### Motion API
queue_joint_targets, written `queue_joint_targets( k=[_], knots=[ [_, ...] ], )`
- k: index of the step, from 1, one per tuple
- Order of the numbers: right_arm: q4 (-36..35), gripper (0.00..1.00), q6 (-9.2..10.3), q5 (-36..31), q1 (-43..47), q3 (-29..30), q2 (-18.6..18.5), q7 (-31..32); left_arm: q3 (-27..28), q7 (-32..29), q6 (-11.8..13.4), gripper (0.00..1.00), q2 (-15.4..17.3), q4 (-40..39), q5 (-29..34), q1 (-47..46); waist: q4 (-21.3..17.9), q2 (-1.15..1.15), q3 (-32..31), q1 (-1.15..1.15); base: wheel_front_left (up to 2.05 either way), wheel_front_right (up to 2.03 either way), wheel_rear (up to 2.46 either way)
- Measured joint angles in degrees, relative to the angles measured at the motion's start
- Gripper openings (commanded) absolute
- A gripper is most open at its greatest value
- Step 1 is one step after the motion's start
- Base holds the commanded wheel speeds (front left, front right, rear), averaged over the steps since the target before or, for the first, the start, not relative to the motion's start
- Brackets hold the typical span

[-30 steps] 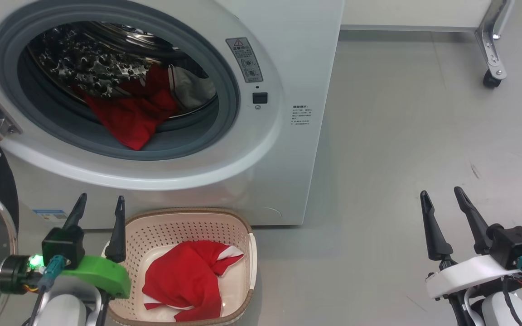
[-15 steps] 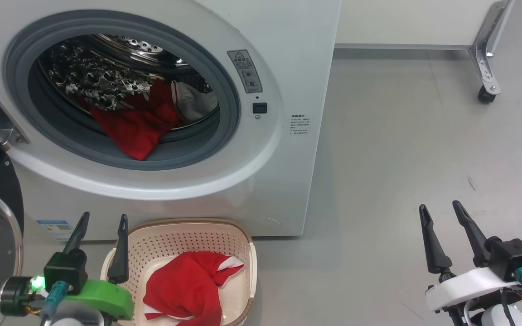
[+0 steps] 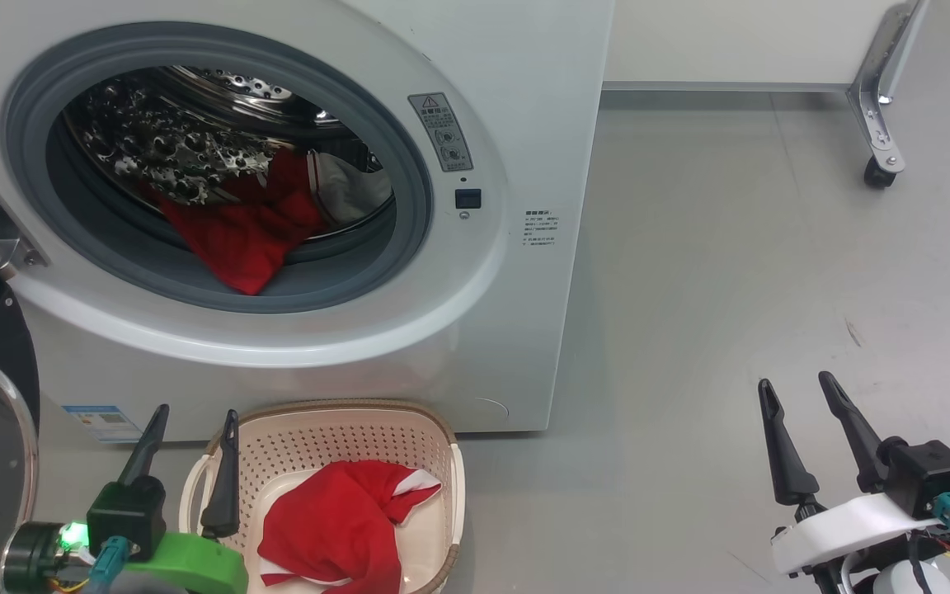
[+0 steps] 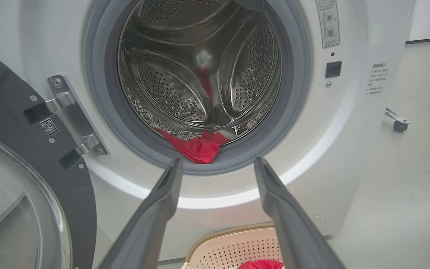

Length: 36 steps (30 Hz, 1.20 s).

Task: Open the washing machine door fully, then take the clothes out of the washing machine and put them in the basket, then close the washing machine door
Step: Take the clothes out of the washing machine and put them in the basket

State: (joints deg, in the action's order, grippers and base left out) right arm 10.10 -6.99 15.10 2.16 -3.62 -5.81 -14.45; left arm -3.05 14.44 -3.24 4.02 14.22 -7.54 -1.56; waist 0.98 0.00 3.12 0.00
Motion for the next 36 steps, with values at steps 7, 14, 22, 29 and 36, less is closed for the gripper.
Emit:
queue_joint_targets(
  k=[7, 14, 22, 29, 36],
  knots=[
    [-0.2, 1.0, 0.0, 0.0, 0.4, -0.1, 0.0, 0.0, 0.0, 0.0, 0.0, 1.0, -0.1, -1.0, 0.1, 0.7, -0.1, 0.0, 0.1, 0.0, 0.0, 0.0, 0.0],
    [-0.4, 1.0, 0.0, 0.1, 0.4, -0.1, 0.0, 0.0, 0.0, 0.0, 0.0, 1.0, -0.4, -1.8, 0.1, 0.8, -0.1, 0.0, 0.5, 0.0, 0.0, 0.0, 0.0],
    [-0.5, 1.0, 0.0, 0.4, 0.4, 0.0, -0.1, 0.0, 0.1, 0.0, 0.0, 1.0, -0.8, -1.9, 0.3, 1.1, -0.2, 0.0, 0.8, 0.0, 0.0, 0.0, 0.0],
    [-0.5, 1.0, 0.0, 0.4, 0.4, 0.0, -0.1, 0.0, 0.0, 0.0, -0.1, 1.0, -0.9, -2.3, 0.4, 1.3, -0.4, 0.0, 0.7, 0.0, 0.0, 0.0, 0.0],
    [-0.5, 1.0, 0.0, 0.4, 0.4, 0.0, -0.1, 0.0, 0.1, 0.0, -0.1, 1.0, -0.9, -2.4, 0.5, 1.3, -0.5, 0.0, 0.9, 0.0, 0.0, 0.0, 0.0]
  ],
)
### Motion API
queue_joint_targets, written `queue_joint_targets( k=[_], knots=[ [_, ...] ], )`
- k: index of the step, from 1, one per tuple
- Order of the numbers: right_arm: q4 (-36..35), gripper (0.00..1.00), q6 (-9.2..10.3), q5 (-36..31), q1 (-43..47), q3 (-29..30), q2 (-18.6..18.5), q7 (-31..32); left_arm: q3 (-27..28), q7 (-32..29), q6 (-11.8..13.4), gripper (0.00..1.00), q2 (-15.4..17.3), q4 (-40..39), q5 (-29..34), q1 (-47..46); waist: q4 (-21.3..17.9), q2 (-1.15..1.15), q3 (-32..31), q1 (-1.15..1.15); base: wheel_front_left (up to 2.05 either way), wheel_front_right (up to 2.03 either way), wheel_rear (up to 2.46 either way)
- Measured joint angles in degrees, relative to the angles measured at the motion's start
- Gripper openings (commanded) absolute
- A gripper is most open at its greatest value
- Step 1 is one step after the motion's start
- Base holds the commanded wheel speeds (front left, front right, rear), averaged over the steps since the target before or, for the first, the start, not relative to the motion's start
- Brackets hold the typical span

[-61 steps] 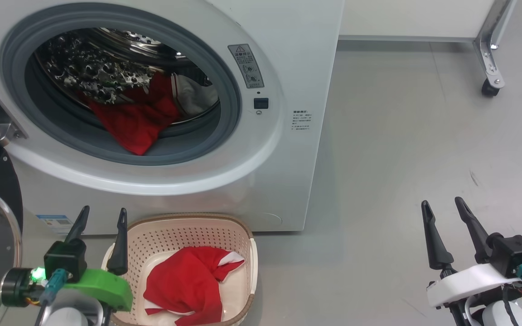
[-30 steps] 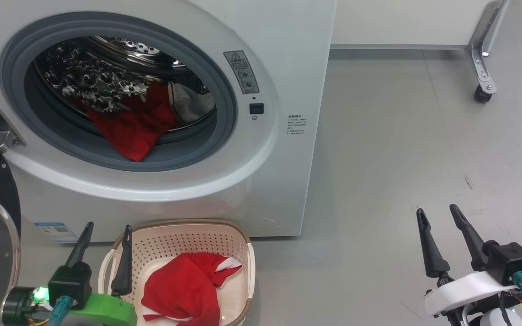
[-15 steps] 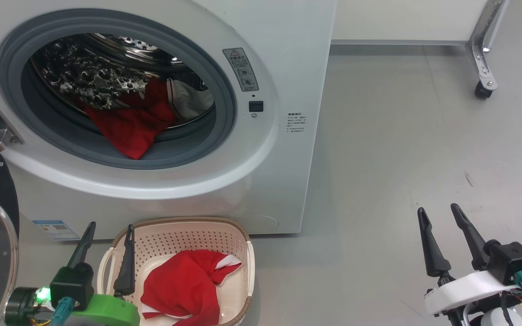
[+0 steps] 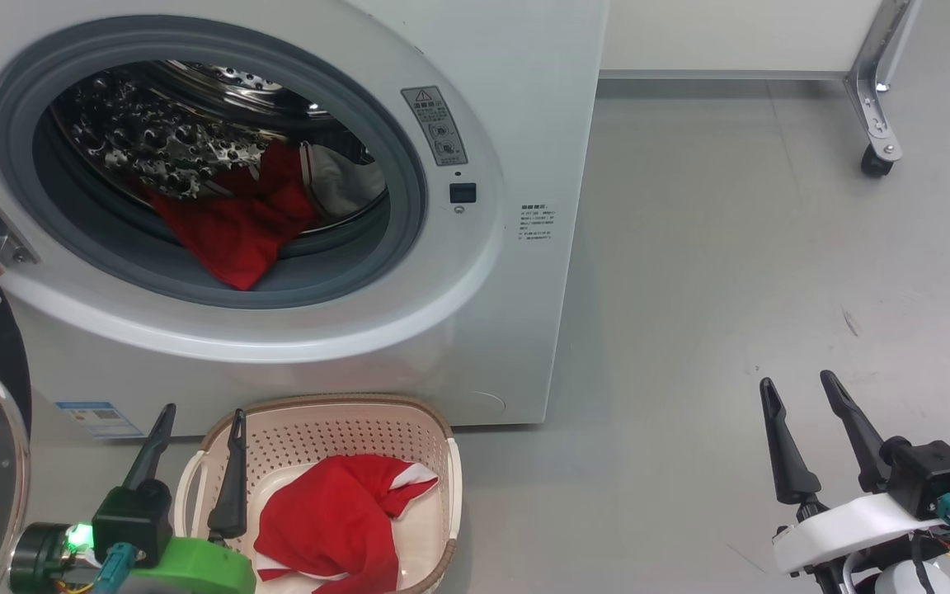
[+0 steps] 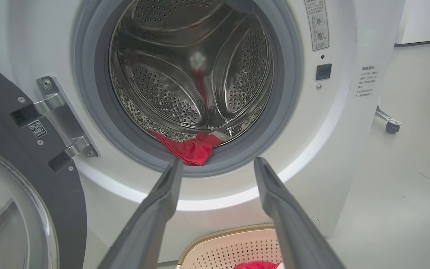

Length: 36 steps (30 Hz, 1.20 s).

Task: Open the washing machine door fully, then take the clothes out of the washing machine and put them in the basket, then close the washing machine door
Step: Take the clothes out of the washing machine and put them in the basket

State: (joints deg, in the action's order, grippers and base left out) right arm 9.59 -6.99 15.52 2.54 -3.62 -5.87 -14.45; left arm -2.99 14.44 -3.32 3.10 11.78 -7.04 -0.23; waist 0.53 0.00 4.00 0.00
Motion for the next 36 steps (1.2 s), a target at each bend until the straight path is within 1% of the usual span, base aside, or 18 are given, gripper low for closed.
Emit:
queue_joint_targets(
  k=[9, 14, 20, 23, 27, 36],
  knots=[
    [-0.8, 1.0, 0.0, 0.0, 0.0, -0.2, 0.0, 0.0, 0.4, 0.0, 0.0, 1.0, 0.0, -0.5, 0.7, 0.2, -0.2, 0.0, 1.6, 0.0, 0.0, 0.0, 0.0],
    [-1.6, 1.0, 0.0, 0.0, -0.3, -0.6, -0.2, 0.0, 1.0, 0.0, 0.0, 1.0, 0.1, -0.2, 1.2, 0.2, -0.6, 0.0, 3.5, 0.0, 0.0, 0.0, 0.0],
    [-2.2, 1.0, 0.0, 0.0, -1.3, -1.2, -0.4, 0.0, 0.9, 0.0, 0.0, 1.0, 1.1, 0.7, 1.8, -1.0, -1.4, 0.0, 6.5, 0.0, 0.0, 0.0, 0.0],
    [-2.8, 1.0, 0.0, 0.0, -2.4, -1.8, -0.4, 0.0, 0.5, 0.0, 0.0, 1.0, 1.7, 1.7, 3.0, -3.4, -1.9, 0.0, 8.3, 0.0, 0.0, 0.0, 0.0],
    [-3.4, 1.0, 0.0, 0.0, -3.9, -2.1, -0.4, 0.0, -0.3, -0.4, 0.0, 1.0, 1.9, 3.1, 3.1, -8.0, -2.6, 0.0, 10.7, 0.0, 0.0, 0.0, 0.0],
    [-3.7, 1.0, 0.0, 0.0, -7.1, -3.2, -0.1, 0.0, 0.2, -4.2, -0.1, 1.0, 3.1, 5.8, 3.4, -21.7, -4.4, 0.0, 16.7, 0.0, 0.0, 0.0, 0.0]
  ],
)
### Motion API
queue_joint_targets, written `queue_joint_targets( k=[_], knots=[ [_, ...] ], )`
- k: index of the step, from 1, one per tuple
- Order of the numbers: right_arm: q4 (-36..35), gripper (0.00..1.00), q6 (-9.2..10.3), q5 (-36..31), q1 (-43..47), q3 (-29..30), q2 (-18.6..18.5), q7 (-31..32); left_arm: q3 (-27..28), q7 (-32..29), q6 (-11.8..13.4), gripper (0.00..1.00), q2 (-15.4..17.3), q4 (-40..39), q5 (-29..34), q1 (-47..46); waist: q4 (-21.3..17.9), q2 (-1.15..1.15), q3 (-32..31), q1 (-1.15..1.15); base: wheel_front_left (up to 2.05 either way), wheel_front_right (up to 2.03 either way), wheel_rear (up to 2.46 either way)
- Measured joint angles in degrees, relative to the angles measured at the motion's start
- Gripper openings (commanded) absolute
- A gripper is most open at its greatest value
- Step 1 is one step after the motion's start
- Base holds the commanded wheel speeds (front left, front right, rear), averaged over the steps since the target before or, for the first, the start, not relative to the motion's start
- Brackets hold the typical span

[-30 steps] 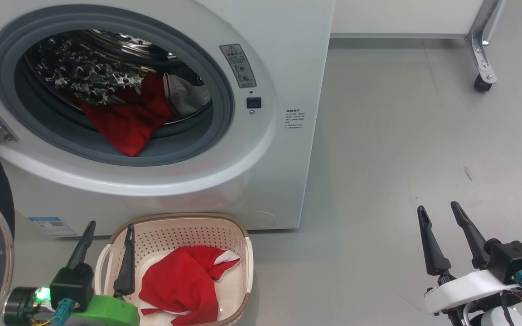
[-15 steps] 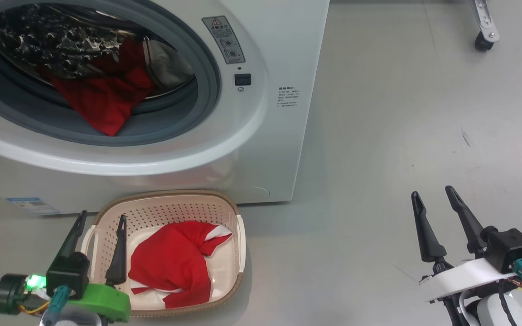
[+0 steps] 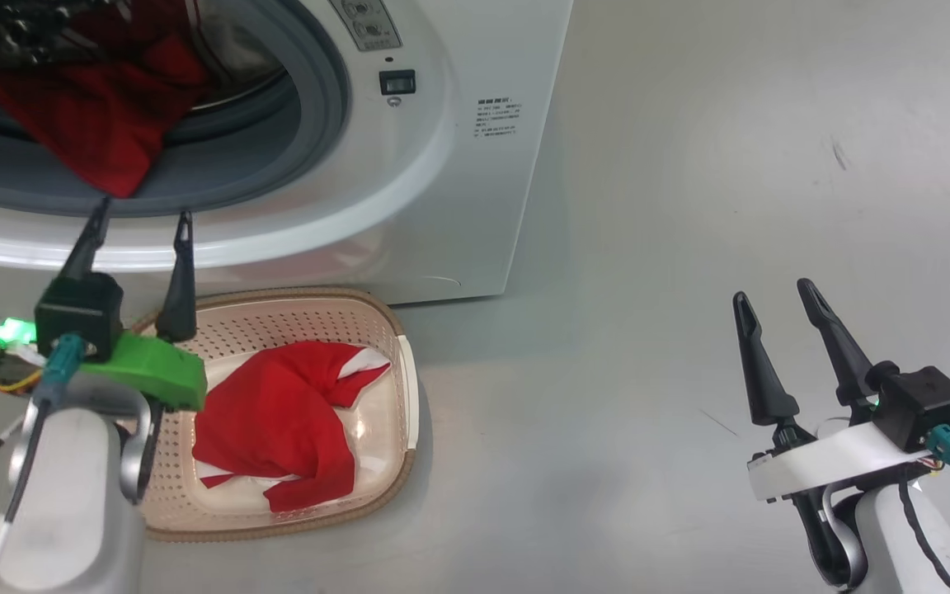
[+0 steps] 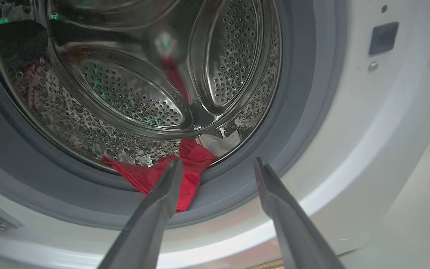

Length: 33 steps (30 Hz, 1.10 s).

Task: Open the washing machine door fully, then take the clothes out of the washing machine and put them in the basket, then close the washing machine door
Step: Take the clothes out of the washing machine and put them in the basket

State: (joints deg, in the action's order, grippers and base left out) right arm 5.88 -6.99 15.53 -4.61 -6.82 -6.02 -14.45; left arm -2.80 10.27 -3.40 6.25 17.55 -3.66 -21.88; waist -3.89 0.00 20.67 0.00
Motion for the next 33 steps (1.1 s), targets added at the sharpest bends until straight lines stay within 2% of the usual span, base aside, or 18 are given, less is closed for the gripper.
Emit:
queue_joint_targets(
  k=[11, 26, 33],
  knots=[
    [-0.2, 1.0, 0.0, 0.1, -3.8, -1.6, 0.6, 0.0, 0.3, -9.5, 0.1, 1.0, 4.2, 7.5, 3.5, -14.1, -3.0, 0.0, 6.1, 0.0, 0.0, 0.0, 0.0],
    [0.4, 1.0, 0.0, 1.2, -7.5, -3.2, 1.5, 0.0, -0.7, -23.8, 0.0, 1.0, 9.0, 18.5, 7.5, -28.0, -7.5, 0.0, 11.7, 0.0, 0.0, 0.0, 0.0],
    [0.8, 1.0, 0.0, 1.3, -9.2, -4.2, 2.0, 0.0, -2.4, -26.9, -0.6, 1.0, 11.5, 21.2, 10.5, -31.9, -9.0, 0.0, 13.6, 0.0, 0.0, 0.0, 0.0]
  ],
)
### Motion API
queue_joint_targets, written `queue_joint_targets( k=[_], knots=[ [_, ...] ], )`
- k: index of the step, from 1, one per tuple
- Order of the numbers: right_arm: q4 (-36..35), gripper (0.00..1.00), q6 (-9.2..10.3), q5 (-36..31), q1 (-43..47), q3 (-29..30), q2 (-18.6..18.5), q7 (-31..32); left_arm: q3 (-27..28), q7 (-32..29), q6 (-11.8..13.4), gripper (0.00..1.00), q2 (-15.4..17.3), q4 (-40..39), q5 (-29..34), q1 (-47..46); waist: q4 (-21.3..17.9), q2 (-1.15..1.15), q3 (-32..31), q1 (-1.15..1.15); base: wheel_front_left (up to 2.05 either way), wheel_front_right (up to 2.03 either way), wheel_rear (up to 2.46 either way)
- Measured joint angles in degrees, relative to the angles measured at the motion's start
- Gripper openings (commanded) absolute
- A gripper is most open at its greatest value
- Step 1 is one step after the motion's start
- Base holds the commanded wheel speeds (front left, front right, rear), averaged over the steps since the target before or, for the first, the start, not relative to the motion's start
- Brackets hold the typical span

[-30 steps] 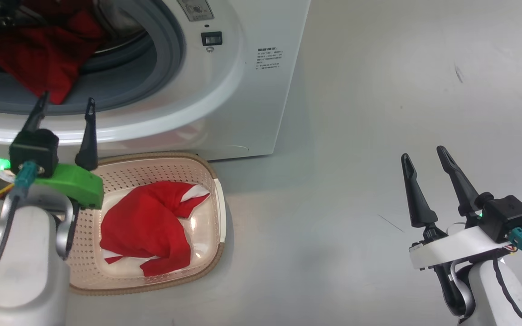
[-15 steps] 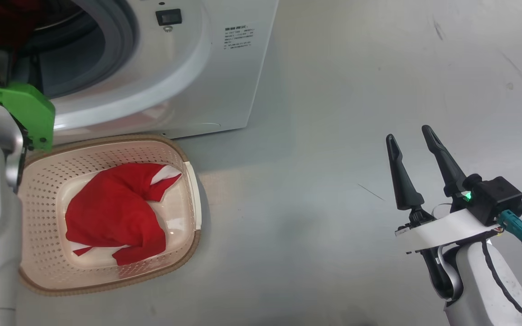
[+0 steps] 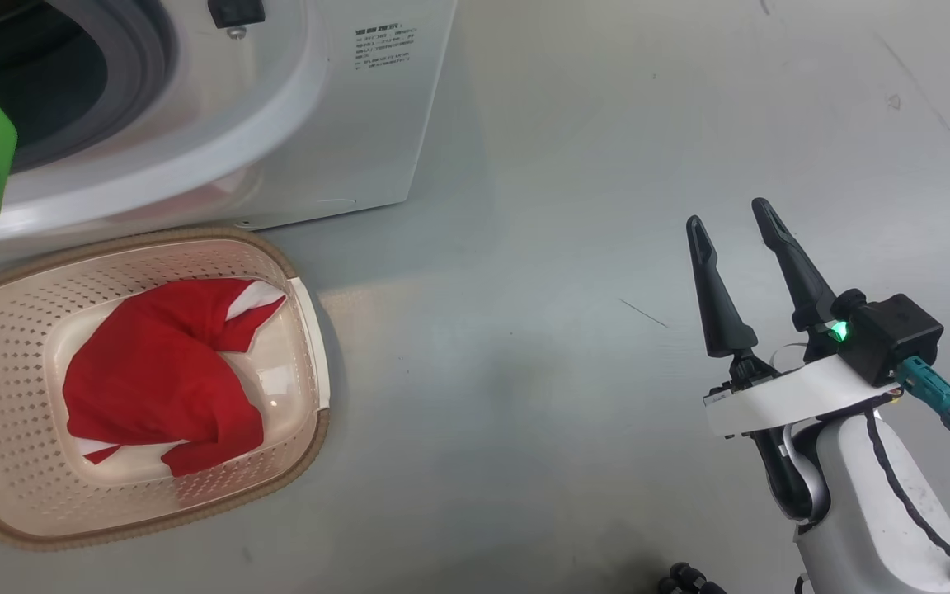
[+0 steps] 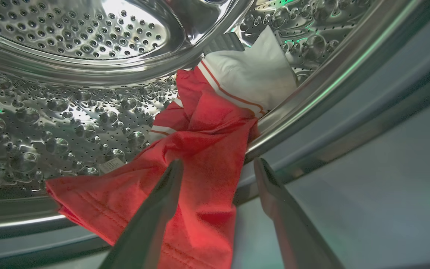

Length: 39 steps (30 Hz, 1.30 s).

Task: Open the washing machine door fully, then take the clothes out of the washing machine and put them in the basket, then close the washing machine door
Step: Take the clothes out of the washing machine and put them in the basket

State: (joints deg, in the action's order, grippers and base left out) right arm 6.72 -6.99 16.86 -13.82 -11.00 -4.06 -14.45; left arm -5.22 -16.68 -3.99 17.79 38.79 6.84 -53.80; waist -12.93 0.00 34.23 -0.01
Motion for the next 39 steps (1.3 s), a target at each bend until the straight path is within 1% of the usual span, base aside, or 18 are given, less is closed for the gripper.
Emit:
queue_joint_targets(
  k=[5, 10, 14, 28, 29, 30, 31, 39],
  knots=[
    [0.2, 1.0, 0.0, 0.4, -0.6, -0.1, 0.2, 0.0, -0.7, -1.3, -0.4, 1.0, 0.7, 1.9, 0.4, -2.0, -0.8, 0.0, 1.1, 0.0, 0.0, 0.0, 0.0],
    [0.5, 1.0, 0.0, 0.4, -1.0, 0.3, 0.3, 0.0, -1.1, -1.9, -0.4, 1.0, 0.8, 3.9, 0.9, -3.1, -1.2, 0.0, 1.5, 0.0, 0.0, 0.0, 0.0],
    [0.6, 1.0, 0.0, 0.6, -1.0, 0.4, 0.4, 0.0, -1.7, -2.0, -0.4, 1.0, 1.2, 5.0, 2.2, -4.2, -1.3, 0.0, 1.7, 0.0, 0.0, 0.0, 0.0],
    [0.8, 1.0, 0.0, 0.6, -1.9, 0.8, 0.5, 0.0, -0.7, -2.7, 0.2, 1.0, 1.1, 8.8, 1.9, -7.6, -1.3, 0.0, 2.5, 0.0, 0.0, 0.0, 0.0],
    [0.8, 1.0, 0.0, 0.6, -2.0, 0.8, 0.5, 0.0, -0.6, -2.8, 0.2, 0.98, 1.0, 9.1, 1.7, -7.8, -1.2, 0.0, 2.5, 0.0, 0.0, 0.0, 0.0],
    [0.8, 1.0, 0.0, 0.6, -2.1, 0.8, 0.5, 0.0, -0.6, -2.9, 0.2, 0.37, 1.0, 9.3, 1.6, -7.9, -1.2, 0.0, 2.5, 0.0, 0.0, 0.0, 0.0],
    [0.8, 1.0, 0.0, 0.6, -2.2, 0.8, 0.5, 0.0, -0.5, -3.0, 0.2, 0.0, 0.9, 9.6, 1.4, -8.1, -1.2, 0.0, 2.6, 0.01, 0.0, 0.0, 0.0],
    [1.2, 1.0, 0.0, 0.6, -2.3, 0.9, 0.5, 0.0, -0.5, -2.8, 0.2, 0.0, 0.7, 11.7, 1.4, -8.2, -1.0, 0.0, 2.4, 0.0, 0.0, 0.0, 0.0]
  ],
)
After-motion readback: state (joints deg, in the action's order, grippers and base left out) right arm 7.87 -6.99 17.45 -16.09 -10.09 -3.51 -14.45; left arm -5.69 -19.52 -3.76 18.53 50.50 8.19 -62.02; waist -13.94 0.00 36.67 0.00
